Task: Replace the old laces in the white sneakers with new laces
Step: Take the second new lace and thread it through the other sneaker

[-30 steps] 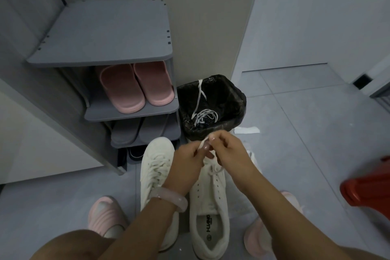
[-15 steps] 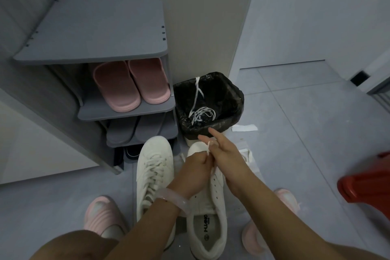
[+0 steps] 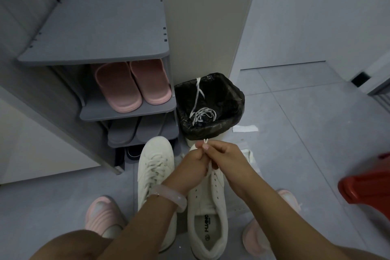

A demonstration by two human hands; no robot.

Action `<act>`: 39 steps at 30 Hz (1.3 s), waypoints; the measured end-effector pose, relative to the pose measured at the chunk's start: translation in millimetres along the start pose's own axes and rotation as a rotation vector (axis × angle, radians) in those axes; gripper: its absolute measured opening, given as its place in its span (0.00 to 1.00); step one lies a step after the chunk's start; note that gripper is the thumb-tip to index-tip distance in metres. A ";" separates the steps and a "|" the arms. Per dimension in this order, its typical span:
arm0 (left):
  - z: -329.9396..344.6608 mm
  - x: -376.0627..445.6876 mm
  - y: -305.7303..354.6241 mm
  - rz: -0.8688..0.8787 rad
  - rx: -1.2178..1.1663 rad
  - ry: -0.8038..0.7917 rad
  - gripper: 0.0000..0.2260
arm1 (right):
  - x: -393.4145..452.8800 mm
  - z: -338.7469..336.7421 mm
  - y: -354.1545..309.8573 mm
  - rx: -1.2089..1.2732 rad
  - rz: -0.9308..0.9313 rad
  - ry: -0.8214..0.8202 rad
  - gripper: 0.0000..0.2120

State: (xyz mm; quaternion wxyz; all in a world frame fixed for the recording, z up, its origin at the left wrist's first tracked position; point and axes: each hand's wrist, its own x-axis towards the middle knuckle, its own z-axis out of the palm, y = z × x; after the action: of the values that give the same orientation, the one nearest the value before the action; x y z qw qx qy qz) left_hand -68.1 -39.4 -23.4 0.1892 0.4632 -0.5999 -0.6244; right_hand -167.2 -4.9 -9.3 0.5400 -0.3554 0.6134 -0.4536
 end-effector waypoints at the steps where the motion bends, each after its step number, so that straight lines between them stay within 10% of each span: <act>1: -0.1 0.1 0.5 -0.001 -0.001 -0.002 0.15 | 0.9 0.2 0.9 0.016 -0.005 0.006 0.10; 9: -13.1 -7.3 -8.2 0.174 0.557 0.252 0.04 | 4.0 -1.1 1.9 0.188 0.022 0.108 0.07; 15: -8.5 -24.9 -41.2 0.364 0.806 -0.412 0.16 | 2.2 3.6 -7.1 0.294 0.023 0.175 0.07; 25: -0.2 -21.6 -62.1 0.150 0.751 -0.463 0.18 | -42.9 -17.0 -129.4 0.552 -0.391 -0.096 0.06; 31: 0.1 -17.9 -36.2 0.063 0.219 0.154 0.10 | -41.9 -17.4 -120.4 0.725 -0.250 -0.137 0.07; 34: -1.0 -8.4 -32.4 0.101 0.271 0.106 0.20 | -44.6 -8.4 -104.8 0.756 -0.147 -0.272 0.08; 39: -0.1 -5.7 -30.8 0.184 0.539 0.073 0.06 | -25.4 -38.2 -90.7 0.954 -0.100 -0.290 0.07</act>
State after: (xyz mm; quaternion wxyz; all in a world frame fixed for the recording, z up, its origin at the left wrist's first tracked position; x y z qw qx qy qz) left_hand -55.4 -28.6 -49.8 0.1365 0.4627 -0.7764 -0.4055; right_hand -205.6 -5.3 84.8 0.6996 -0.1572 0.2383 -0.6550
